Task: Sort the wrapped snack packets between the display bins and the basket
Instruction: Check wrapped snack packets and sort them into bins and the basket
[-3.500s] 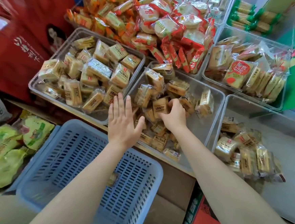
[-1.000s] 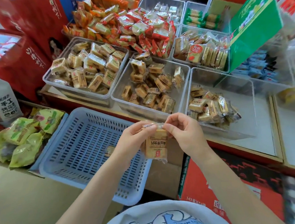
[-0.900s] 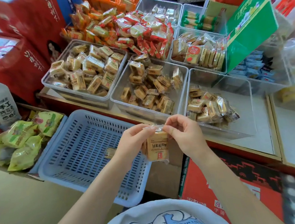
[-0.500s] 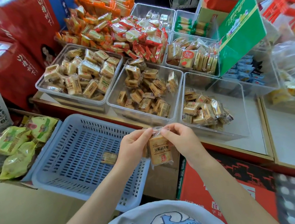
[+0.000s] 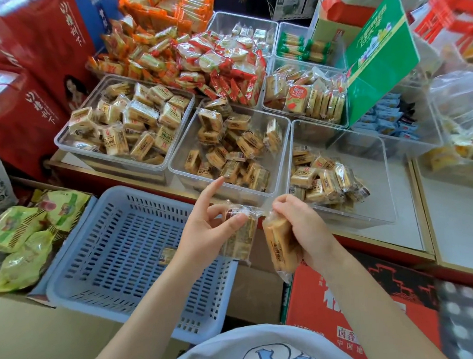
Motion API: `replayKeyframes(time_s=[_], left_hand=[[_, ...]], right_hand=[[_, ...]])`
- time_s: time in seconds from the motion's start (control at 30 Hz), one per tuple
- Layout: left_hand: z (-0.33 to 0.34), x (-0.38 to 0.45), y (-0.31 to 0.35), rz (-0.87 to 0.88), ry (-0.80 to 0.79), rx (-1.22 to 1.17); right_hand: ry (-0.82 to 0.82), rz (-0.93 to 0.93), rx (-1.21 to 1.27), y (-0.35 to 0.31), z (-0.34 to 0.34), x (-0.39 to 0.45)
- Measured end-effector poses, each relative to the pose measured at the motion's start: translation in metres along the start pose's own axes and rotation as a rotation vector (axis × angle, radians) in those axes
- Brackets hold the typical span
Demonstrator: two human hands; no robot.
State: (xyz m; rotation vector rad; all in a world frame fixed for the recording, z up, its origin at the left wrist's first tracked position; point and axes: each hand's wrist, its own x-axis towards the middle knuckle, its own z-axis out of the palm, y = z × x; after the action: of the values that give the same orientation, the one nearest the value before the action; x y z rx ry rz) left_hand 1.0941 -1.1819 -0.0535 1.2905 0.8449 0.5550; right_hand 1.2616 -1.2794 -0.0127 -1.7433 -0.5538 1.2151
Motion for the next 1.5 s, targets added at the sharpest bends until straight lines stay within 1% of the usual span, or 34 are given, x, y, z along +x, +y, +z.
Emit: replayKeyframes(time_s=[0.13, 0.27, 0.37, 0.47, 0.57, 0.67, 0.97, 1.03, 1.13, 1.17, 1.2, 1.3, 1.37, 1.43, 1.5], left_hand=[[0.005, -0.001, 0.001, -0.058, -0.027, -0.018], [0.007, -0.004, 0.0, -0.102, -0.019, -0.072], [0.01, -0.008, 0.003, -0.128, -0.041, -0.104], [0.015, -0.008, 0.007, -0.202, -0.064, -0.151], [0.014, -0.006, 0.009, -0.246, -0.03, -0.172], [0.014, -0.007, 0.009, -0.212, -0.004, -0.158], [0.016, -0.017, 0.013, -0.078, 0.081, -0.102], [0.013, -0.016, 0.017, -0.058, 0.019, -0.02], [0.005, -0.013, 0.022, -0.101, -0.231, 0.088], [0.003, -0.012, 0.021, -0.105, -0.269, 0.098], [0.002, -0.012, 0.021, -0.091, -0.273, 0.103], [0.002, -0.011, 0.021, -0.022, -0.212, 0.103], [0.002, -0.011, 0.02, -0.019, -0.133, 0.054], [0.002, -0.009, 0.019, -0.064, -0.008, -0.004], [0.002, -0.007, 0.017, -0.134, 0.103, -0.082]], right_hand=[[-0.02, -0.048, -0.057, 0.001, 0.006, -0.003], [-0.007, -0.13, -0.182, 0.006, 0.005, -0.004], [0.05, -0.205, -0.229, 0.009, 0.004, -0.006], [0.118, -0.265, -0.239, 0.01, 0.003, -0.009], [0.123, -0.331, -0.238, 0.01, 0.002, -0.011], [0.127, -0.348, -0.249, 0.011, -0.001, -0.012], [0.14, -0.303, -0.21, 0.01, -0.002, -0.013], [0.16, -0.271, -0.192, 0.011, -0.001, -0.014], [0.21, -0.214, -0.096, 0.009, -0.003, -0.015], [0.223, -0.194, -0.069, 0.009, -0.003, -0.015], [0.234, -0.189, -0.064, 0.009, -0.004, -0.014], [0.236, -0.174, -0.049, 0.011, 0.0, -0.014], [0.204, -0.142, -0.02, 0.012, 0.002, -0.014], [0.152, -0.126, -0.045, 0.012, 0.003, -0.014], [0.09, -0.127, -0.121, 0.013, 0.003, -0.015]])
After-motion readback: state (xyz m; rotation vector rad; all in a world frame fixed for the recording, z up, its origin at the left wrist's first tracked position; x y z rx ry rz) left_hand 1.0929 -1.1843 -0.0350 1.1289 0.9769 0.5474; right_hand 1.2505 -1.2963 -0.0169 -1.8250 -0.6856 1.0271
